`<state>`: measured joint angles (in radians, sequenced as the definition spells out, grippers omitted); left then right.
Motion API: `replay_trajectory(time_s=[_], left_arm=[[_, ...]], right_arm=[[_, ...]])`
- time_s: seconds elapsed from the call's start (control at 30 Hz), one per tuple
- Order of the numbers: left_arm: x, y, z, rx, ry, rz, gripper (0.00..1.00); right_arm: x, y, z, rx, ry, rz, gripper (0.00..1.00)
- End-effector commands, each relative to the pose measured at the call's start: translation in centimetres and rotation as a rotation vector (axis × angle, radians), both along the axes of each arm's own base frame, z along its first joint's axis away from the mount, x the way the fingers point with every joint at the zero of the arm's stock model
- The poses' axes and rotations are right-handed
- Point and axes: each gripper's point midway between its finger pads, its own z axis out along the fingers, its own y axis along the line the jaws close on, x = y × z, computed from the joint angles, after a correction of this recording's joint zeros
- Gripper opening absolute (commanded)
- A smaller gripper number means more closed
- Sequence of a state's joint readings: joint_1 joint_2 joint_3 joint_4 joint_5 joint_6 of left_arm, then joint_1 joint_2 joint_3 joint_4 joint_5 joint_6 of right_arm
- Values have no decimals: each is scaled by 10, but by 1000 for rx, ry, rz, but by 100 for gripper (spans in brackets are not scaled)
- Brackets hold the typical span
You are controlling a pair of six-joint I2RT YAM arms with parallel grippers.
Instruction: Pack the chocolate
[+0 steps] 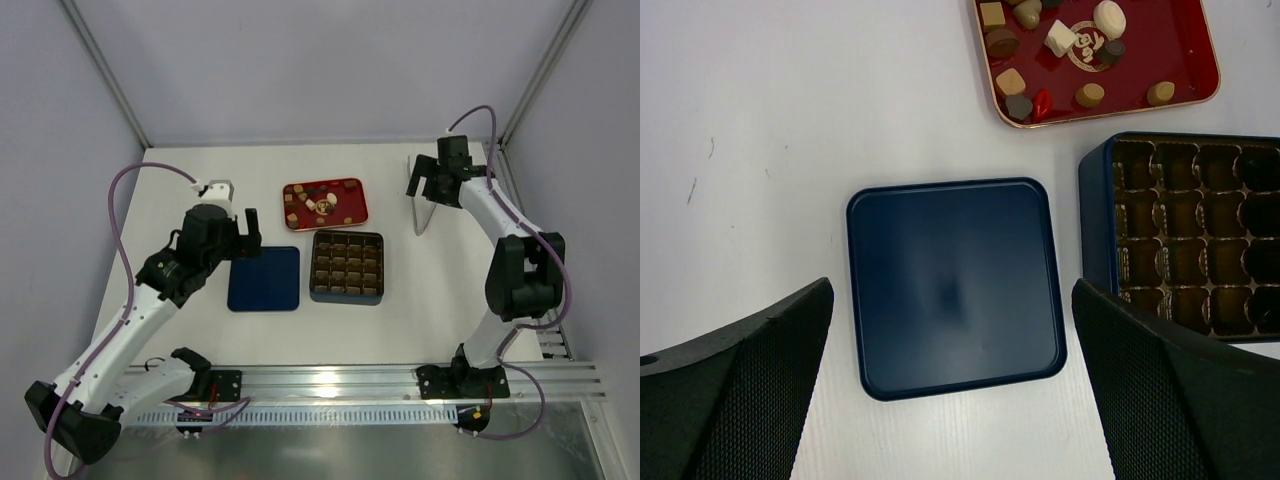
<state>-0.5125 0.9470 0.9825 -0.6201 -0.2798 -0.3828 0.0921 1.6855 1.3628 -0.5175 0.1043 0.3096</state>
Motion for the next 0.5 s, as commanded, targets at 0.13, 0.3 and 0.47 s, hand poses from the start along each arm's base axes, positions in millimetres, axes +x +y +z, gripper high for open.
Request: replay_trajectory(time_s=[0.13,0.3,0.47], left_arm=[[2,-2,12,-5,-37,-17,100],[2,1,11,5,-38,-6,100],[1,2,9,10,-31,-7,100]], right_arm=[[38,-7,-25,-57,78,25,100],[47,-8,-41,-71,115,27,100],[49,-10,-58,-83,151,20,100]])
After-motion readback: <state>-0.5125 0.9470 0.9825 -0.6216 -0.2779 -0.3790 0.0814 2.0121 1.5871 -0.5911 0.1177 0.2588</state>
